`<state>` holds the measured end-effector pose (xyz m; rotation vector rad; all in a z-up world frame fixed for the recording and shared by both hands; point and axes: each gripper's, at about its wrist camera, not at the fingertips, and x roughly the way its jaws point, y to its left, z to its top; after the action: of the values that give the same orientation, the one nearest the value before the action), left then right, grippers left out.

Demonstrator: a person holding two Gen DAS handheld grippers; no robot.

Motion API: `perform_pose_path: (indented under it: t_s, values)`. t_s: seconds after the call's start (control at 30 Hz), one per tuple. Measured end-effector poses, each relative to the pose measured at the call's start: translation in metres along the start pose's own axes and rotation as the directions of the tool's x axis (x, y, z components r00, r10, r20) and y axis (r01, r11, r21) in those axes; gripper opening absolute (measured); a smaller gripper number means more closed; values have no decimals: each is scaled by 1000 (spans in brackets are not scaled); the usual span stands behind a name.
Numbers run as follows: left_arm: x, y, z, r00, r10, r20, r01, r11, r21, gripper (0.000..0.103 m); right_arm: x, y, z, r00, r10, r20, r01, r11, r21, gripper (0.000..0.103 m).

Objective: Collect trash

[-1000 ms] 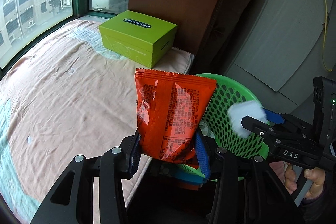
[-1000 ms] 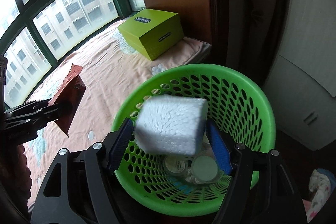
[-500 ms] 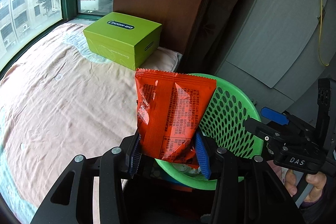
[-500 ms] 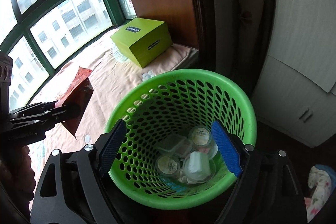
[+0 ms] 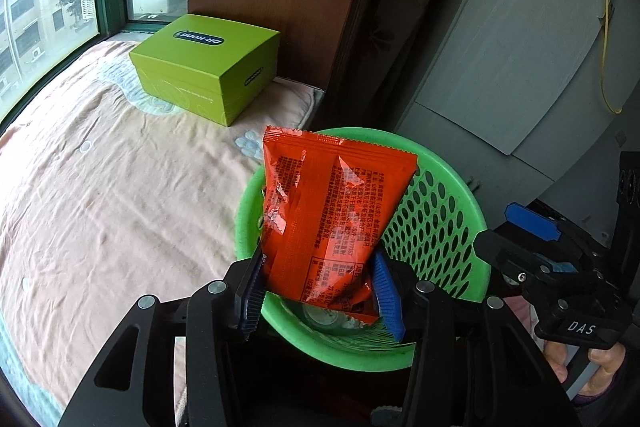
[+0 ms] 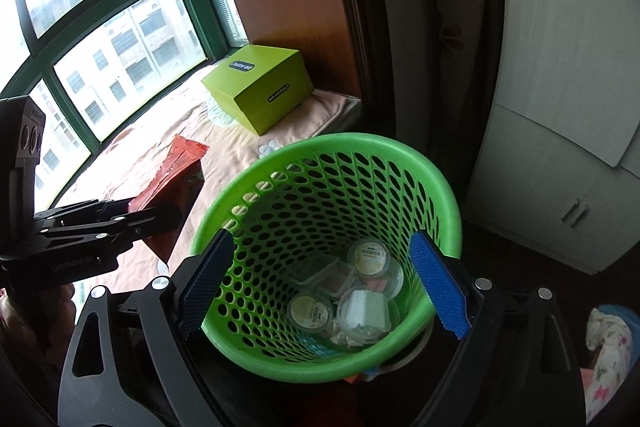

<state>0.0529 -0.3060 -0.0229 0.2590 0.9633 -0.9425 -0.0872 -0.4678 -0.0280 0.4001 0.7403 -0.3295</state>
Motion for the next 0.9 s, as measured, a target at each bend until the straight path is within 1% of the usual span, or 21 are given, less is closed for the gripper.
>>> perform_pose_path:
  t_s: [0.23,0.43,0.47,0.53,0.6,0.63,0.67,0.73,0.83,0.9]
  values:
    - [9,-8,1,1000,-20,-10,20,1000,0,54,-3,-7,-4,1000,-8,3,8,1000,15,89]
    - [10,-4,0,1000,-22,-15,22,999,-25,63,-4,-8,-5,1000,-7,2,7,1000,24,90]
    - [9,-3,0,1000,-25,-15,24,999,-31,67,-4,-8,-5,1000,-5,2,5,1000,23,90]
    - [7,-1,-1,1000,-10,-7,10,999,-36,69,-3,-6,-5,1000,-2,1,2,1000,17,90]
    - [4,3,-2,1000,-10,-2,10,999,-49,70,-3,-3,-5,1000,7,1,-7,1000,13,90]
    - [2,5,-3,1000,-6,2,6,998,-56,72,-3,-2,-5,1000,8,1,-8,1000,10,90]
    - [0,8,-3,1000,5,8,-5,998,-59,76,-3,0,-5,1000,10,0,-10,1000,8,90]
    - [-5,12,-5,999,39,22,-38,997,-61,78,-2,4,-5,1000,20,-2,-20,1000,2,90]
    - [-13,22,-6,997,61,40,-58,995,-80,80,1,13,-4,999,34,-5,-35,999,-14,90]
    - [-21,30,-8,994,88,58,-83,992,-93,82,2,20,-3,999,45,-5,-45,999,-26,90]
